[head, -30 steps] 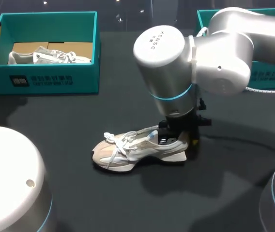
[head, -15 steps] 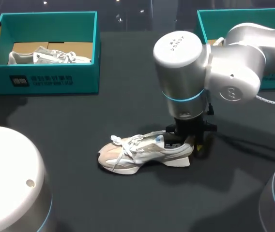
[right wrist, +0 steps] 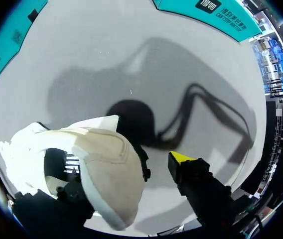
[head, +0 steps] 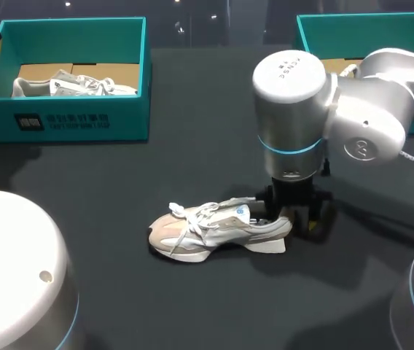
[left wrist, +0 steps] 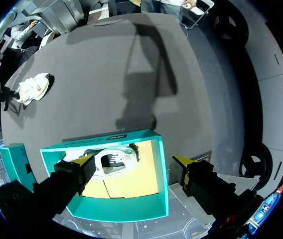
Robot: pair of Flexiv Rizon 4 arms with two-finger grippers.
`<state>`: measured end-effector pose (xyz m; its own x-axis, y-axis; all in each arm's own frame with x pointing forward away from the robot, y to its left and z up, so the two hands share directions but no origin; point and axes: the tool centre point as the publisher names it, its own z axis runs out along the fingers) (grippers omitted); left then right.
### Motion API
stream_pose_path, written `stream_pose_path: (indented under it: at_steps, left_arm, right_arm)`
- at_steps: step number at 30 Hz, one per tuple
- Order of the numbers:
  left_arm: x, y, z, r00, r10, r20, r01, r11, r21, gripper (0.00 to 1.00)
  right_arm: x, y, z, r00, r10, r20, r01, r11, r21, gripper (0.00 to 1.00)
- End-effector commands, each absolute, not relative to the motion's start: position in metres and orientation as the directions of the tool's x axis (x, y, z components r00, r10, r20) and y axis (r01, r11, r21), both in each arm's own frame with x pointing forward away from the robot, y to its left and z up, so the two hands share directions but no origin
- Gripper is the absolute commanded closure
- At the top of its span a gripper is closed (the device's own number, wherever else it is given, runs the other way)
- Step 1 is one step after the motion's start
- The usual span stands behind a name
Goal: Take the shoe out of the shoebox, open the shoe tongue, remove and reinsert the insole, then place the shoe into the shoebox
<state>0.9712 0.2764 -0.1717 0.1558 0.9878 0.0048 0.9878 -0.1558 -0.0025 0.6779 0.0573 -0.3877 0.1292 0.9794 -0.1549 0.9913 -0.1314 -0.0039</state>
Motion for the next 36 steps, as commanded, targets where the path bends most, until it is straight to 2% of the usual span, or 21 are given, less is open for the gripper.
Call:
stream_pose_path:
  at_steps: [1,4,6,8,9,19,20,23,24,26,36]
  left_arm:
    - [0.971,0.276,-0.172,0.156,0.988,0.007,0.988,-0.156,-0.001,0.0]
    - [0.971,0.276,-0.172,0.156,0.988,0.007,0.988,-0.156,-0.001,0.0]
    - [0.971,0.276,-0.172,0.156,0.988,0.007,0.988,-0.156,-0.001,0.0]
    - [0.971,0.276,-0.172,0.156,0.988,0.007,0.988,-0.156,-0.001,0.0]
    - [0.971,0.276,-0.172,0.156,0.988,0.007,0.988,-0.156,-0.001,0.0]
    - [0.971,0.276,-0.172,0.156,0.988,0.007,0.988,-0.156,-0.001,0.0]
    - [0.971,0.276,-0.172,0.156,0.988,0.007,0.988,-0.156,-0.001,0.0]
    - [0.971,0.276,-0.172,0.156,0.988,0.007,0.988,-0.156,-0.001,0.0]
    - [0.971,0.276,-0.172,0.156,0.988,0.007,0.988,-0.156,-0.001,0.0]
    - [0.971,0.276,-0.172,0.156,0.988,0.007,0.988,-0.156,-0.001,0.0]
    - [0.971,0.276,-0.172,0.156,0.988,0.007,0.988,-0.156,-0.001,0.0]
  right_arm:
    - [0.673,0.05,-0.365,0.11,0.991,-0.073,0.994,-0.109,0.017,0.0]
    - [0.673,0.049,-0.339,0.04,0.999,-0.025,0.997,-0.038,0.06,0.0]
    - [0.674,0.048,-0.321,-0.072,0.996,0.051,0.991,0.065,0.12,0.0]
    - [0.674,0.05,-0.303,-0.379,0.898,0.222,0.901,0.303,0.311,0.0]
    - [0.674,0.051,-0.298,-0.485,0.859,0.164,0.862,0.439,0.252,0.0]
    - [0.674,0.051,-0.298,-0.485,0.859,0.164,0.862,0.439,0.252,0.0]
    - [0.672,0.048,-0.294,-0.559,0.803,0.209,0.804,0.463,0.372,0.0]
    - [0.667,0.033,-0.286,-0.725,0.651,0.226,0.626,0.484,0.611,0.0]
    - [0.665,0.028,-0.285,-0.792,0.566,0.227,0.546,0.493,0.677,0.0]
    - [0.662,0.019,-0.286,-0.923,0.305,0.236,0.366,0.504,0.782,0.0]
    - [0.662,0.019,-0.286,-0.923,0.305,0.236,0.366,0.504,0.782,0.0]
